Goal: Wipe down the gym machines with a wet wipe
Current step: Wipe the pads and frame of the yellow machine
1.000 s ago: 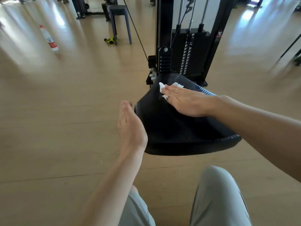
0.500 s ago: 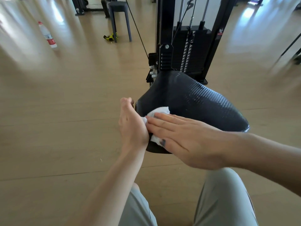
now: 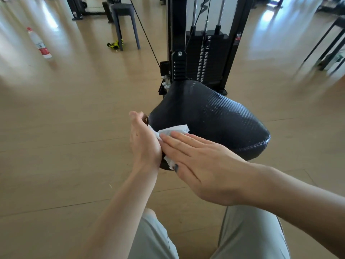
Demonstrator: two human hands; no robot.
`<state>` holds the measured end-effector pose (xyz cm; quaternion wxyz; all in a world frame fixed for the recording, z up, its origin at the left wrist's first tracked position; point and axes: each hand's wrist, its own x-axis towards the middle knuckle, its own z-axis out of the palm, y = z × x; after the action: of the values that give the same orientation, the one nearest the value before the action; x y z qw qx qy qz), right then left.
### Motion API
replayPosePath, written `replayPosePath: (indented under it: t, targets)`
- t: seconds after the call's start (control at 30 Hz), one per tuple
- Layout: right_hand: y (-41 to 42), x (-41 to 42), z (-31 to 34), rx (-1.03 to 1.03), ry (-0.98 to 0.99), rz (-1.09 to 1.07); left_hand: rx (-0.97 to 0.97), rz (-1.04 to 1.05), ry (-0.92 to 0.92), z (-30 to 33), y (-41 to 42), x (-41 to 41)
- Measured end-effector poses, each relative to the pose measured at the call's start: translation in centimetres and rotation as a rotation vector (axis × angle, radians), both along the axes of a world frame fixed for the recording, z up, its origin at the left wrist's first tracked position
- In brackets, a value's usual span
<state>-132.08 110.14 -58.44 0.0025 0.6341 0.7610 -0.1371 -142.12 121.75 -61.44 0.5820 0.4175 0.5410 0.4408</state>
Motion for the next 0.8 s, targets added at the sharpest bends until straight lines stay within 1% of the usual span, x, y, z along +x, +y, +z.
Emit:
replayPosePath:
  t: [0.13,0.2,0.27,0.33,0.4,0.47,0.5,0.57,0.63,0.67,0.73,0.8]
  targets:
    - [1.6,0.2,0.1,0.032,0.007,-0.046,-0.012,0.002,0.032,-0.3,0.3,0.0]
    - [1.6,2.2,0.0,0.054,0.012,-0.112,-0.005,0.009,0.056,-0.3,0.2,0.1]
    - [0.9,6.2,-0.2,0.044,-0.011,-0.231,-0.003,-0.016,0.049,-0.2,-0.1,0.1]
    - [-0.5,10.2,0.0,0.003,0.013,-0.397,0.009,-0.053,0.055,-0.1,-0.3,0.1]
    - [-1.2,11.6,0.0,-0.019,-0.022,-0.47,0.036,-0.059,0.082,-0.2,-0.2,0.1]
    - [-0.4,9.1,-0.1,0.059,-0.128,-0.375,0.052,-0.059,0.103,-0.3,-0.1,0.0]
    - [0.3,6.9,-0.1,0.093,-0.131,-0.294,0.061,-0.049,0.104,-0.3,-0.1,0.0]
    - [1.8,2.5,-0.1,0.095,-0.085,-0.15,0.059,-0.007,0.087,-0.3,0.1,0.1]
    - [2.8,0.5,0.0,0.026,0.011,-0.063,0.046,0.014,0.072,-0.4,0.3,0.2]
    - [3.1,1.1,0.1,-0.002,0.039,-0.049,0.046,0.007,0.067,-0.6,0.4,0.3]
    - [3.6,4.4,0.3,-0.027,0.02,-0.073,0.055,-0.018,0.055,-0.7,0.3,0.3]
    - [3.5,9.0,0.5,-0.052,-0.021,-0.195,0.09,-0.064,0.08,-1.0,0.2,0.3]
